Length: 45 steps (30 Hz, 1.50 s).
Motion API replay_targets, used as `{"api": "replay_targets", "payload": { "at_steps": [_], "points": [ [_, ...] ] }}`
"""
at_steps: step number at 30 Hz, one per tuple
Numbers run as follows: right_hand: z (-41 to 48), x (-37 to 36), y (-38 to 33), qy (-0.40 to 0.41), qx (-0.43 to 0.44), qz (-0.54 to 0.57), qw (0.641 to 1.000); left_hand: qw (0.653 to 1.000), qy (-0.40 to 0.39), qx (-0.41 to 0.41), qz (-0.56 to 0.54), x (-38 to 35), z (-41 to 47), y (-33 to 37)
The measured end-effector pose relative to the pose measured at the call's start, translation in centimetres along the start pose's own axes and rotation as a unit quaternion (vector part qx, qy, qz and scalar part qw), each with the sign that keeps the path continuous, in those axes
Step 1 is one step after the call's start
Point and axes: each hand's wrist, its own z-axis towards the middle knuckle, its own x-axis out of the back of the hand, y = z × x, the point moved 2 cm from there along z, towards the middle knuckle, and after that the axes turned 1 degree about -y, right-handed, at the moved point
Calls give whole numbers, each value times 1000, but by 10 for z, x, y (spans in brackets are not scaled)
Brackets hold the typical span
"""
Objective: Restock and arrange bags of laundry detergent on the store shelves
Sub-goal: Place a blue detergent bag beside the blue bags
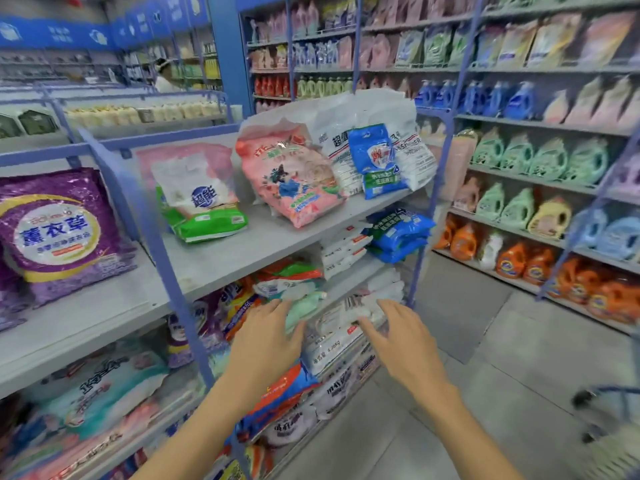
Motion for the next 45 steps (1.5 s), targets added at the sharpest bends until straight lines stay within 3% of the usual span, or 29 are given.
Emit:
{"api": "replay_targets", "payload": {
  "at_steps": [13, 24, 35, 41, 45],
  "points": [
    [140, 17, 97, 17, -79, 23, 996, 996, 4, -42, -82, -70, 175, 70],
    [289, 44, 127, 58, -64, 61, 994, 988, 39, -57, -141, -88, 318, 120],
    [450, 51, 176, 41, -7, 122, 992, 971, 56, 67, -224, -117, 452, 173],
    [524, 62, 198, 3, 48, 128, 991, 940, 83, 151, -294, -137, 511, 194],
    [556, 65, 209, -20, 86, 128, 988, 900, 131, 228, -347, -146, 534, 203]
  ]
}}
